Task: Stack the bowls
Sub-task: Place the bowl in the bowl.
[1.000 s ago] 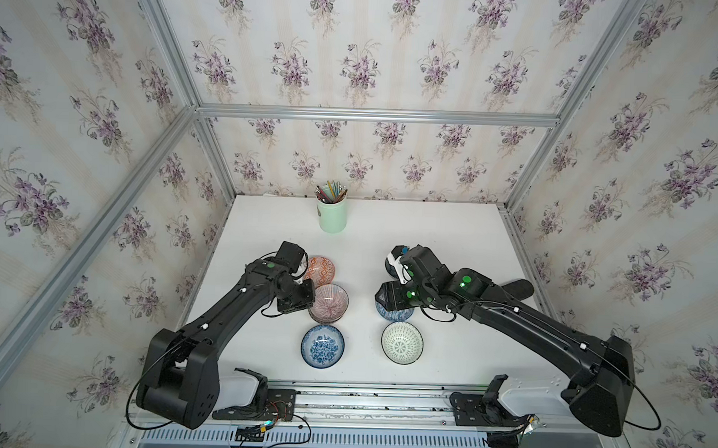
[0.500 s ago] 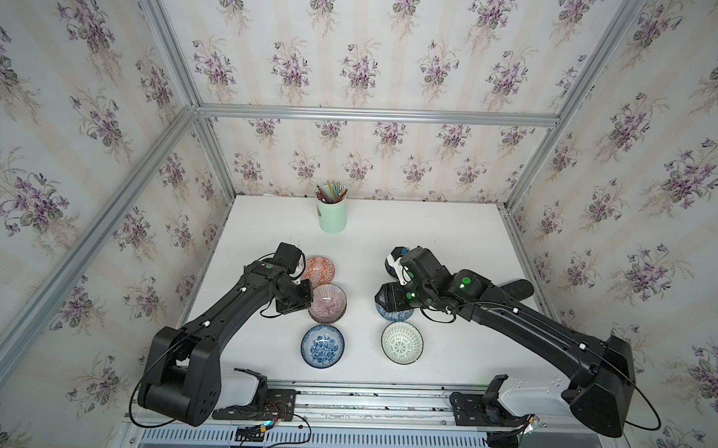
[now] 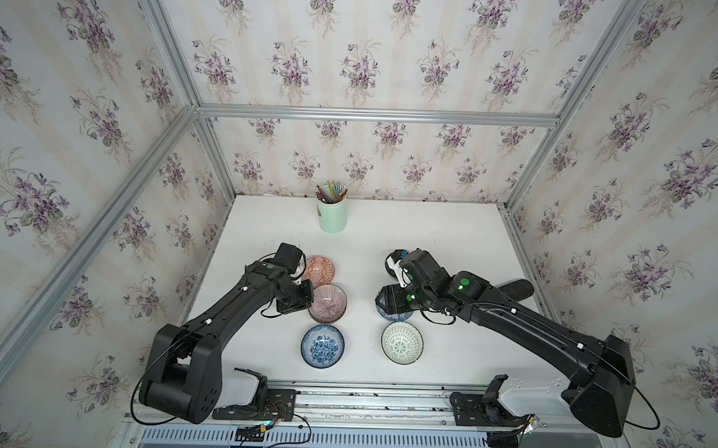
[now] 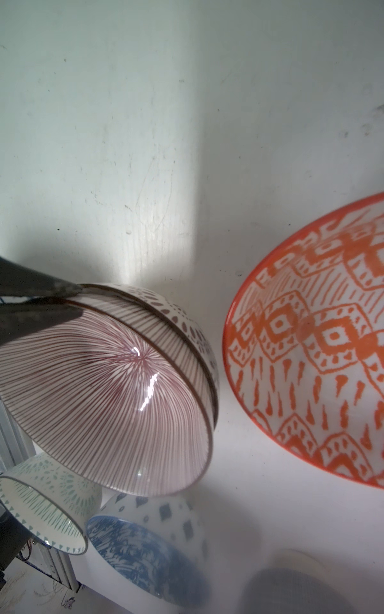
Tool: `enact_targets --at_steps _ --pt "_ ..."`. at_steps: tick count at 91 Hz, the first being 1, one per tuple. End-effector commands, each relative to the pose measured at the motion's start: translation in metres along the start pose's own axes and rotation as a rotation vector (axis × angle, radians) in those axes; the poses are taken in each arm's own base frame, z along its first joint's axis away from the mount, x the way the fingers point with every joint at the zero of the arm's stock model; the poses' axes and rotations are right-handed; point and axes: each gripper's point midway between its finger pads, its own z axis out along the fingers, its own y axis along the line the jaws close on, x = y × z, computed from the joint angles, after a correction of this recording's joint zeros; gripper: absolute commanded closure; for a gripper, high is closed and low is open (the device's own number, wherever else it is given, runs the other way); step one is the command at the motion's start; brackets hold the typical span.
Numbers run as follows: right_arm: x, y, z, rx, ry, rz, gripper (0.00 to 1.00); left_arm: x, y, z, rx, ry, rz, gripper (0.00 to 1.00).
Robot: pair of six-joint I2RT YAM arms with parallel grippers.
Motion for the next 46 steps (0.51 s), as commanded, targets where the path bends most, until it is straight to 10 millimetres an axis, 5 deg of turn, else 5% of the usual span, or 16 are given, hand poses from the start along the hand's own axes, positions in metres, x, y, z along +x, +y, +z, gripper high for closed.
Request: enact_targets --at_steps 1,46 --pt "-0.0025 0.0032 0.0007 -0.014 -0.009 0.001 0.33 -0.0044 -0.0043 -0.0003 0.022 -0.018 0.023 1.00" --pt "-0.0007 0.0016 -0.0004 -0.009 -0.006 -0.004 0.34 -0.0046 -0.0009 0.0039 0.002 -0.005 0.017 1.00"
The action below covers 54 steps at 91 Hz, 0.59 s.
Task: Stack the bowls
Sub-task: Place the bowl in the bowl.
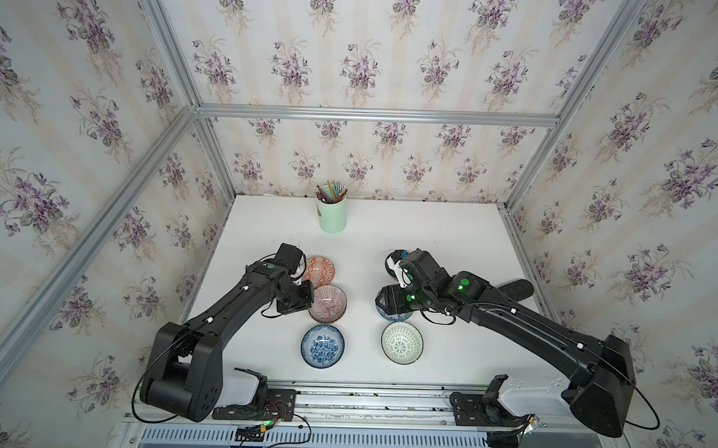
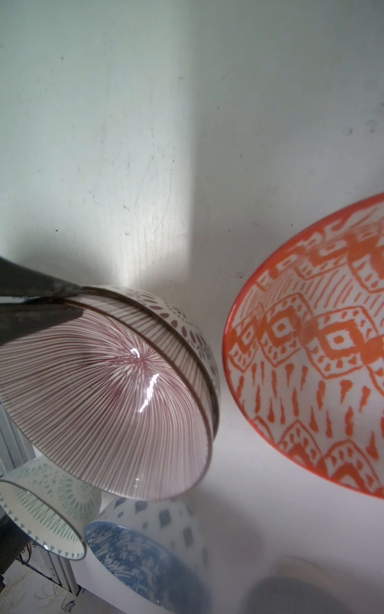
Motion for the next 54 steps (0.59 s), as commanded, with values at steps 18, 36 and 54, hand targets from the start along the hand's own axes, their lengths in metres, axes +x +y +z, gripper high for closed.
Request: enact_targets --at_steps 18,36,54 --pt "0.0006 -0.0016 0.0012 0.005 -0.003 -0.014 0.33 -0.0065 -0.0055 -0.0020 0.022 -0.025 0.020 1.00" --pt "0.0007 -0.0013 0.0024 0.004 0.002 -0.015 0.33 -0.0062 -0.0028 -0.0016 0.007 -0.025 0.017 1.00" --pt "-0.0007 -0.0005 0.0014 0.005 0.001 -0.018 0.33 -0.0063 -0.0021 -0.0017 0.004 -0.024 0.016 1.00"
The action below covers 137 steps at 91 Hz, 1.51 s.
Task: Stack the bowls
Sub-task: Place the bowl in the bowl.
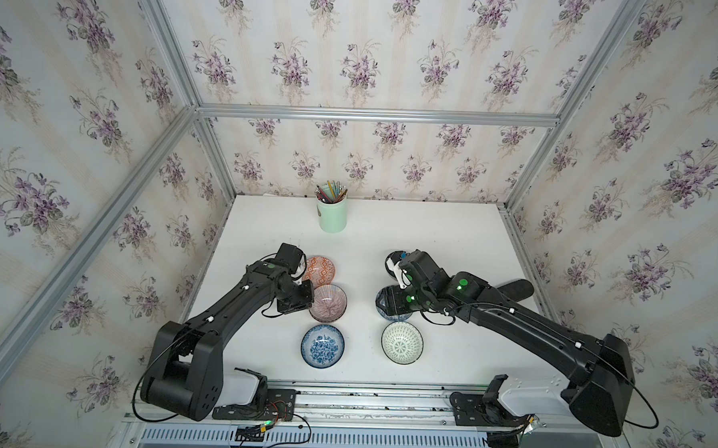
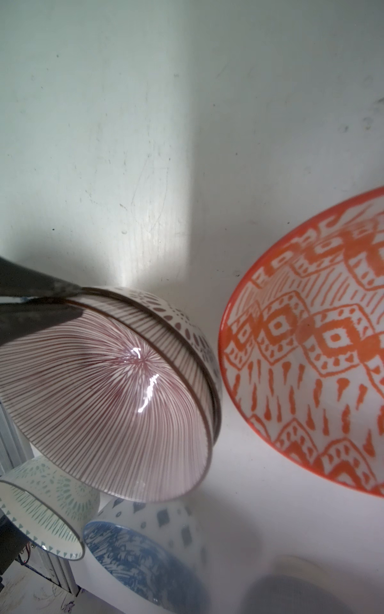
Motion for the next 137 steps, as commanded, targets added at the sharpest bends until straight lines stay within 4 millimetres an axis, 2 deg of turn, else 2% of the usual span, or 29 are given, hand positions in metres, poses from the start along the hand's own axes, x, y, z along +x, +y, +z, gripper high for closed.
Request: enact_targets --at_steps 1,32,62,77,99,103,109,111,126,137 --pt "-0.003 0.002 -0.002 -0.002 -0.010 -0.012 0.33 -0.005 -0.001 -0.002 0.001 -0.017 0.013 1.00" --pt "-0.003 0.001 -0.001 0.003 -0.007 -0.018 0.33 -0.005 0.000 -0.006 -0.012 -0.024 0.009 1.00" --pt "-0.003 0.001 -0.001 0.004 -0.005 -0.016 0.33 -0.005 -0.001 -0.003 -0.008 -0.015 0.012 0.93" --pt "-0.003 0.001 -0.002 0.005 -0.005 -0.015 0.33 -0.005 -0.001 -0.004 -0.008 -0.019 0.013 0.80" --pt "-0.002 -0.002 -0.003 0.013 -0.010 -0.015 0.33 -0.005 -0.002 -0.006 -0.006 -0.019 0.013 0.70" --pt "-0.002 -0.003 -0.003 0.022 -0.012 -0.014 0.33 -0.005 -0.002 -0.009 -0.008 -0.022 0.011 0.66" --pt "-0.002 -0.007 -0.006 0.039 -0.017 -0.019 0.33 -0.005 -0.001 -0.015 -0.021 -0.037 0.007 0.49" --pt "-0.002 -0.008 -0.007 0.045 -0.021 -0.022 0.33 -0.005 0.000 -0.018 -0.026 -0.045 0.002 0.46" --pt "-0.003 -0.028 -0.018 0.100 -0.047 0.008 0.33 0.003 0.000 -0.047 -0.020 -0.109 -0.004 0.45" --pt "0.009 -0.051 -0.017 0.141 -0.030 0.071 0.35 0.018 -0.002 -0.067 0.016 -0.140 -0.001 0.45"
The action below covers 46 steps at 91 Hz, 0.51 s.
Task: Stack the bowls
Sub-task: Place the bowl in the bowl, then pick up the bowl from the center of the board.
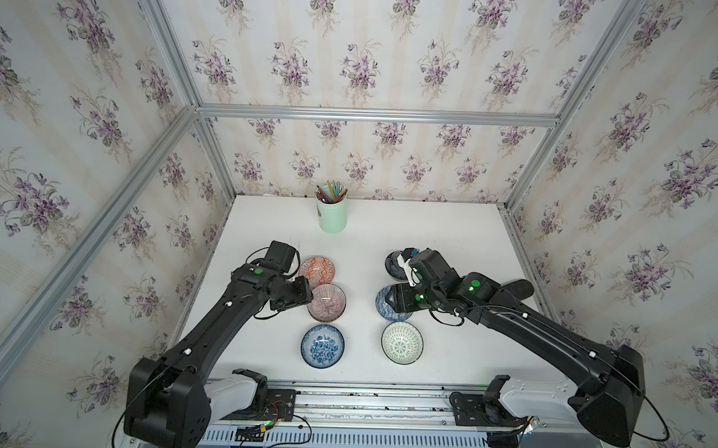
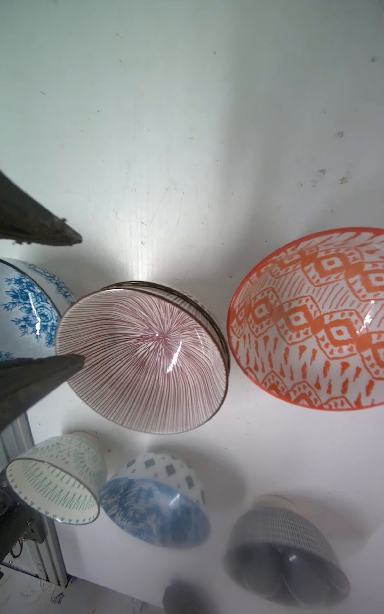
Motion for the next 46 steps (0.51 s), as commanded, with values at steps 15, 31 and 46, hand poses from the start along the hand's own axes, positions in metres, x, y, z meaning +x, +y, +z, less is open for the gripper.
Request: enact_targets --at_steps 15,31,46 --pt "0.048 -0.053 0.011 0.161 0.104 0.102 0.41 0.032 -0.009 -0.035 0.109 -0.009 -0.020 0.46" --pt "0.085 -0.065 0.018 0.136 0.149 0.148 0.45 0.045 -0.009 -0.049 0.141 -0.023 -0.019 0.46" --pt "0.113 -0.070 0.024 0.094 0.185 0.188 0.51 0.054 -0.012 -0.055 0.179 -0.017 -0.014 0.46"
